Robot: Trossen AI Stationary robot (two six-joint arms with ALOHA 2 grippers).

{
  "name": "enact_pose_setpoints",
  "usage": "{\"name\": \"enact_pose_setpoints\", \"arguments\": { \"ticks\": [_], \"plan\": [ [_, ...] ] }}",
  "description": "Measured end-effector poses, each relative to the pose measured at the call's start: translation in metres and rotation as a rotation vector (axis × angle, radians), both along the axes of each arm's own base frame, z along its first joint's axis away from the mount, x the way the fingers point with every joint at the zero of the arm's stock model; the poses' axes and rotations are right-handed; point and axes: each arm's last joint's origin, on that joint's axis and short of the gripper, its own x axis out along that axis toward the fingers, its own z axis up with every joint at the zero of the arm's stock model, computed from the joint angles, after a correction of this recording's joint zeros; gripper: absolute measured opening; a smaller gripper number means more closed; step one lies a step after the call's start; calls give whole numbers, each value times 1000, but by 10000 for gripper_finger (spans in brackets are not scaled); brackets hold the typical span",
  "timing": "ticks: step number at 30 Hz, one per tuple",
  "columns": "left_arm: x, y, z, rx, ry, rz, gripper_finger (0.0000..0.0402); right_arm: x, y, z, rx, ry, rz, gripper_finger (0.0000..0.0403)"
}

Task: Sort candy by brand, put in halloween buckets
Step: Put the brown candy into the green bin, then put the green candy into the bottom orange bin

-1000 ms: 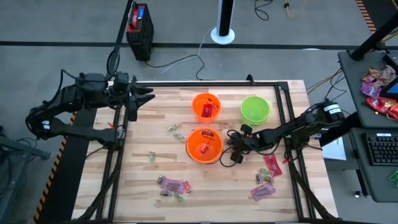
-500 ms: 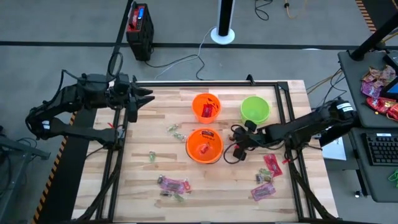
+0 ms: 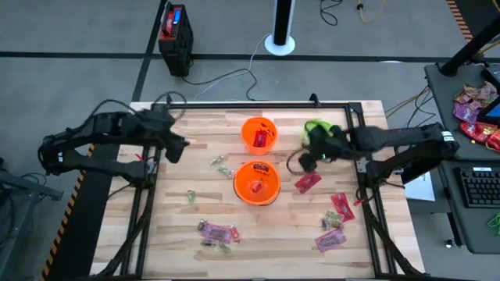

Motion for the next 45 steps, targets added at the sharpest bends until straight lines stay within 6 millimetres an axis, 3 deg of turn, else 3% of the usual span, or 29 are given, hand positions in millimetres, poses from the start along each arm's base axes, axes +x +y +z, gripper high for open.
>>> {"name": "enact_pose_setpoints", "arguments": {
  "ticks": [6, 11, 15, 28, 45],
  "plan": [
    [3, -5, -54, -352, 155, 176, 123, -12, -32, 17, 92, 85, -290, 9],
    [5, -16, -102, -496, 314, 244, 127, -15, -48, 10, 111, 144, -327, 16],
    [3, -29, -127, -540, 402, 278, 145, -17, -56, 7, 139, 166, -333, 42],
    [24, -58, -156, -523, 393, 323, 225, -12, -63, 9, 131, 96, -344, 135],
    [55, -78, -218, -417, 541, 337, 215, -7, -64, 11, 101, 68, -278, 151]
  ]
}}
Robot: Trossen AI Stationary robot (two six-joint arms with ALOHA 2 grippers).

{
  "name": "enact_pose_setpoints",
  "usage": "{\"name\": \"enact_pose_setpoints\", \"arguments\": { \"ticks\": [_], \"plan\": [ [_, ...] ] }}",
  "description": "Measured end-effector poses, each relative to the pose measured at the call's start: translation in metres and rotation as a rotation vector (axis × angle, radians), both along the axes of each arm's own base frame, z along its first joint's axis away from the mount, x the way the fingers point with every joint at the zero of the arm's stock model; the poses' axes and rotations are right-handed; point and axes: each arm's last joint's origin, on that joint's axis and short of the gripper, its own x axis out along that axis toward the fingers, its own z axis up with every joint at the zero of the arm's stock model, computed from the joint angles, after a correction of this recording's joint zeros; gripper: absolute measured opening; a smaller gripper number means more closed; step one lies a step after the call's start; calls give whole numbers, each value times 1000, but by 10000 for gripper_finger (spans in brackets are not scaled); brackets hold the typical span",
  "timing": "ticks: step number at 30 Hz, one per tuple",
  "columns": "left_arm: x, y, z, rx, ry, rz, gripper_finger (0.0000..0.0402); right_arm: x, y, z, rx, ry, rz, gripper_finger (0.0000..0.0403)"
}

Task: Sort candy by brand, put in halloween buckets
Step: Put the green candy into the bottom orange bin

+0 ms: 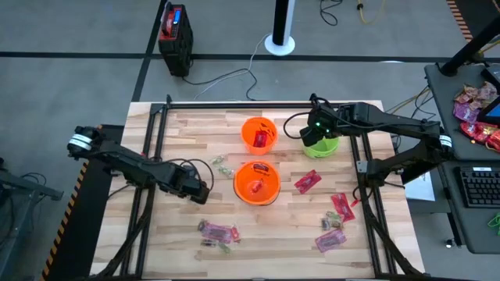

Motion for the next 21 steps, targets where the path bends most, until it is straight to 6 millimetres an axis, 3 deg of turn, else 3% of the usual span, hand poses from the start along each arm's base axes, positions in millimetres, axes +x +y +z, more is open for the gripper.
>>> {"name": "enact_pose_setpoints", "arguments": {
  "ticks": [7, 14, 17, 21],
  "plan": [
    [2, -4, -14, 20, 62, -14, 170, 0, 0, 0, -7, 13, 27, 155],
    [9, -8, -10, 29, 49, -70, 53, 0, 0, 0, -12, 20, 44, 151],
    [15, -10, 6, 16, 15, -103, 12, 0, 0, 0, -15, 25, 54, 147],
    [22, -11, 52, 18, -64, -214, 24, 0, 0, 0, -20, 31, 69, 144]
  ]
}}
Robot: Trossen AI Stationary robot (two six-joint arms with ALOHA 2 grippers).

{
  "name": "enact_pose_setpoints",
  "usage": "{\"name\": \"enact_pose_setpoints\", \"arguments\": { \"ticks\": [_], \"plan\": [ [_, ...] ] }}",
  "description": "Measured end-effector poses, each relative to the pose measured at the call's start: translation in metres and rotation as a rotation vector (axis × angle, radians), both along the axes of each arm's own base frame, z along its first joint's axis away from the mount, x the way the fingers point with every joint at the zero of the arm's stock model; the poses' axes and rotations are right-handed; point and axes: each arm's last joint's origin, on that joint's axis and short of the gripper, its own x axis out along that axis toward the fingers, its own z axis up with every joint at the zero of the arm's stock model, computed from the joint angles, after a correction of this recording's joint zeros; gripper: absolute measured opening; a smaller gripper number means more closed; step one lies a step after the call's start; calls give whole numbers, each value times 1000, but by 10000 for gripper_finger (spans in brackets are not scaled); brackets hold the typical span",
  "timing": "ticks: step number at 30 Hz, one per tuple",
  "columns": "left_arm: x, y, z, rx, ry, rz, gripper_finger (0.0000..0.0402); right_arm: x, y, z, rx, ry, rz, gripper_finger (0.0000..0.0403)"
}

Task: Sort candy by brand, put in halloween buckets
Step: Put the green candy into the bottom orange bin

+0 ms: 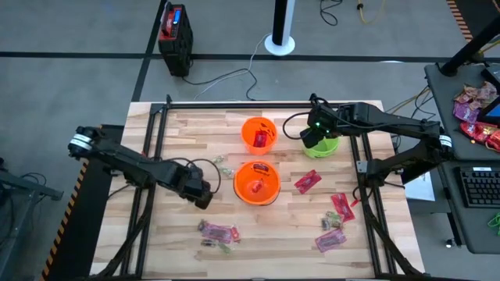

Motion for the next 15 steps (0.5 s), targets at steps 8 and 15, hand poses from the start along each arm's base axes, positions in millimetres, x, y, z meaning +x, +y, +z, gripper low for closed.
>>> {"name": "enact_pose_setpoints", "arguments": {
  "ticks": [8, 15],
  "plan": [
    [27, 24, 140, 384, -544, -343, 5, 7, -4, 4, -92, -51, 21, 145],
    [63, 39, 178, 602, -743, -656, 5, 14, -6, 8, -160, -80, 91, 137]
  ]
}}
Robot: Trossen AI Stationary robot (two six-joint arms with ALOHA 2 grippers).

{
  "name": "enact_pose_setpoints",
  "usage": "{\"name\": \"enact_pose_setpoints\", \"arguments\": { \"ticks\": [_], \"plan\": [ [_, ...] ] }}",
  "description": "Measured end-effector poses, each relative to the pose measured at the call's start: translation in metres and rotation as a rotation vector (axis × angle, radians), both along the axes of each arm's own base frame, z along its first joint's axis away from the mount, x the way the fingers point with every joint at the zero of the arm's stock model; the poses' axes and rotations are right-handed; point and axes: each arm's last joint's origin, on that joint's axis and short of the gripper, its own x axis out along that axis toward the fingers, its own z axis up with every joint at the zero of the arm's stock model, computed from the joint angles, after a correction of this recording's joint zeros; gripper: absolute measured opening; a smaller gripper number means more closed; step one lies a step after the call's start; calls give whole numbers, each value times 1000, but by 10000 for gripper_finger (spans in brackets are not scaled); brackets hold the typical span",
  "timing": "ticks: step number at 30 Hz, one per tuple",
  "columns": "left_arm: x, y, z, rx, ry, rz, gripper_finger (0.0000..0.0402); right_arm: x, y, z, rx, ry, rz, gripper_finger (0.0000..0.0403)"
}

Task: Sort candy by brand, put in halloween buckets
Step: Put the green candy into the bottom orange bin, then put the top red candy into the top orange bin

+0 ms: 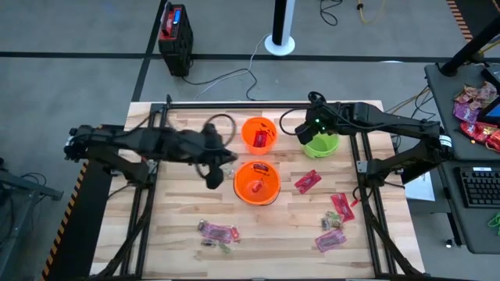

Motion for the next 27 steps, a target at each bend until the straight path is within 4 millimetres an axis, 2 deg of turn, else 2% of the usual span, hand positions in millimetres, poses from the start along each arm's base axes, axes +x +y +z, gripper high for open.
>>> {"name": "enact_pose_setpoints", "arguments": {
  "ticks": [8, 12, 21, 27],
  "plan": [
    [53, 7, -41, -74, 81, -78, 7, 0, -2, 0, -29, 31, 50, 144],
    [70, 12, -58, -136, 129, -90, 28, 0, -3, 0, -35, 40, 57, 146],
    [77, 15, -61, -170, 132, -100, 122, -2, -1, 1, 19, 19, 77, 148],
    [77, 13, -59, -192, 131, -172, 159, -8, 3, 7, 78, -51, 67, 152]
  ]
}}
